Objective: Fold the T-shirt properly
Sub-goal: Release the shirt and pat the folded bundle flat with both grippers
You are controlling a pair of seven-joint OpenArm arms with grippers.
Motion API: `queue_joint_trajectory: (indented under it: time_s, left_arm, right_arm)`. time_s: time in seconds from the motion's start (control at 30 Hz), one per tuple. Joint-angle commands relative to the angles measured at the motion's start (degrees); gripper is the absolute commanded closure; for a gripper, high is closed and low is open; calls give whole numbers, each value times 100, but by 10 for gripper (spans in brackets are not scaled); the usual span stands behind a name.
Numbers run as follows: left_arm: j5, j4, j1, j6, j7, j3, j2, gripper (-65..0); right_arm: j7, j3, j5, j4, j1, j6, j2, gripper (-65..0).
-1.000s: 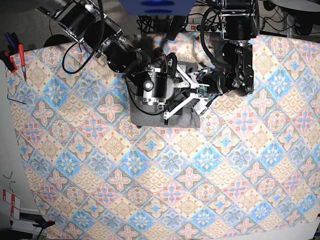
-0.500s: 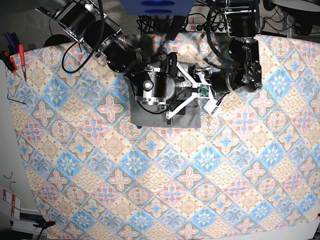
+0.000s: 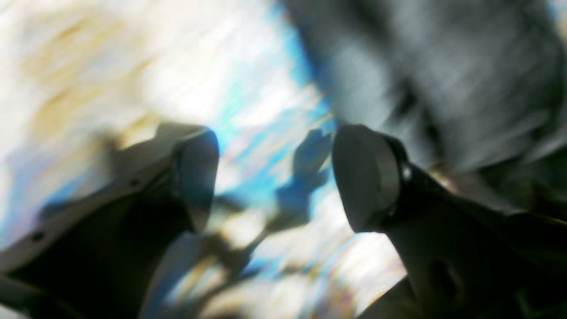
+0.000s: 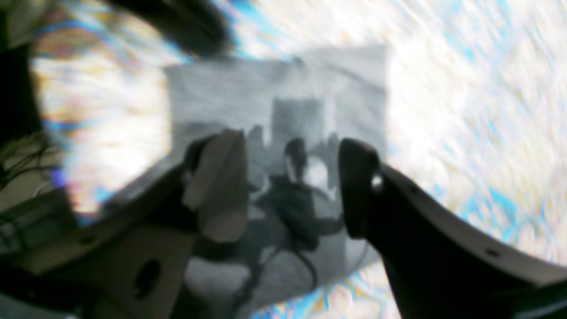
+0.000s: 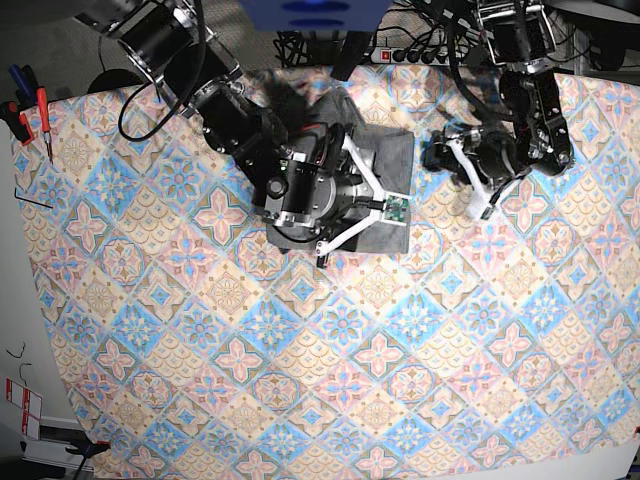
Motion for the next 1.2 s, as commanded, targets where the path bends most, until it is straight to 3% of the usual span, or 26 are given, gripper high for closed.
queue_joint_trajectory:
  time_s: [0.0,0.33,0.4,0.47,0.57,0.77,0.9,1.0,1.17]
  left_arm:
    - [15,356,61,16,34,-18,-55,-411]
    - [15,2105,131,16,78,289,165,-369]
    - [50,2308,175,16,78,562,165,-292]
    - [67,2387,166,16,78,790,165,-165]
    - [76,2387,192,16,69,878,165,0]
    - [76,2395,315,16,43,852,147,0]
    - [94,2395,430,16,43,1028,-20,0]
    - [349,2395,430,16,43,1652,-248,0]
    - [1711,2387,430,16,43,2549,-248,0]
  right_arm:
    - [73,63,71,119,89,-23,-57,-349]
    - [73,151,44,119,63,-23,-92,-349]
    - [38,327,44,119,54,-23,-92,-349]
    - [38,547,44,128,-25,-23,-75,-335]
    - [38,819,71,242,-69,-23,-48,-253]
    - [29,1320,44,453,-438,-23,-39,-13]
    - [29,1681,44,418,-667,-23,119,-13]
    - [29,2138,44,418,-825,-23,207,-15]
    - [29,2973,44,409,-1071,-23,233,-17]
